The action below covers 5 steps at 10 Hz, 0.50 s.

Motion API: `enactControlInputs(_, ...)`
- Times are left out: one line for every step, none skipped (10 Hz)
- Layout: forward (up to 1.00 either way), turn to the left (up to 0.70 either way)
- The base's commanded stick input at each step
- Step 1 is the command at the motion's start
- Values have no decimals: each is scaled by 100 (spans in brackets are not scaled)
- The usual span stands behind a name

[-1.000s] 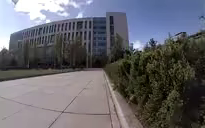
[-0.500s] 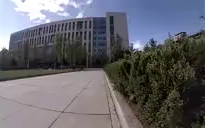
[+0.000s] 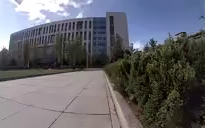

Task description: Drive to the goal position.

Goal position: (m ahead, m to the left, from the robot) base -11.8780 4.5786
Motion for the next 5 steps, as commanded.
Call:
enactControlInputs(4,0)
enactControlInputs(5,0)
enactControlInputs(4,0)
enactControlInputs(4,0)
enactControlInputs(4,0)
